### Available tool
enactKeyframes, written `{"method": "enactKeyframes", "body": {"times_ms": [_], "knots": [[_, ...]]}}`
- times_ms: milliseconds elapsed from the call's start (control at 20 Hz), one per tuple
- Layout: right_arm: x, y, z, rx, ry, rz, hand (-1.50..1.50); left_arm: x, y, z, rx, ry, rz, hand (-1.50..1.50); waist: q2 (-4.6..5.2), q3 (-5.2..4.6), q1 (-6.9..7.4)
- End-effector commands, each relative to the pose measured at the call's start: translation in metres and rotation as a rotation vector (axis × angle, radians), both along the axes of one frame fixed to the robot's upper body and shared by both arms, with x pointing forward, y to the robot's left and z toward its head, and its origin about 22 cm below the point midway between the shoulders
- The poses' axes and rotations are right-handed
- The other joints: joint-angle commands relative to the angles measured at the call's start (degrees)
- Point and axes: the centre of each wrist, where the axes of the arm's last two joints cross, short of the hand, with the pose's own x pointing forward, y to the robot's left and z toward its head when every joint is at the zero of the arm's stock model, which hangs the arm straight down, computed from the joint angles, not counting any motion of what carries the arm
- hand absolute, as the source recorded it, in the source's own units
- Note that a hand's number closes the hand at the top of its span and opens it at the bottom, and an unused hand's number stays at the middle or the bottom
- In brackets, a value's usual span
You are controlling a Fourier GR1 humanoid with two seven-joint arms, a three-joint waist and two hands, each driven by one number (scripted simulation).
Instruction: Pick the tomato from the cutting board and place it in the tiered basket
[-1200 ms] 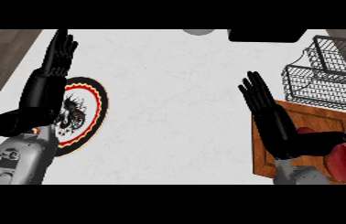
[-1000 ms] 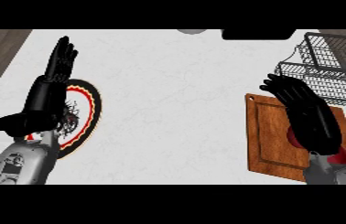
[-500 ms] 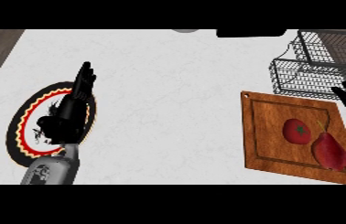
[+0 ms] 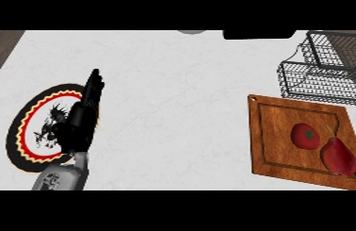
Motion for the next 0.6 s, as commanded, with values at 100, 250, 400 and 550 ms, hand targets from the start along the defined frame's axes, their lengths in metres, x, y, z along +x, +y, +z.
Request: {"method": "enactKeyframes", "body": {"times_ms": [100, 250, 400, 550], "knots": [[-0.004, 0.002, 0.112, -0.573, -0.021, 0.062, -1.50, 0.002, 0.003, 0.005, 0.008, 0.003, 0.017, 0.00, -0.49, -0.16, -0.80], [-0.002, 0.028, 0.145, -0.818, -0.046, 0.047, -1.50, -0.003, -0.004, -0.001, -0.006, 0.012, 0.005, 0.00, -0.48, -0.15, -0.20], [0.002, 0.065, 0.156, -1.003, -0.084, 0.026, -1.50, -0.005, -0.013, 0.002, 0.003, -0.002, -0.014, 0.00, -0.44, -0.20, 0.66], [-0.001, 0.074, 0.140, -1.100, -0.045, 0.035, -1.50, 0.003, -0.006, -0.001, 0.016, 0.017, -0.024, 0.00, -0.05, -0.16, 0.72]]}}
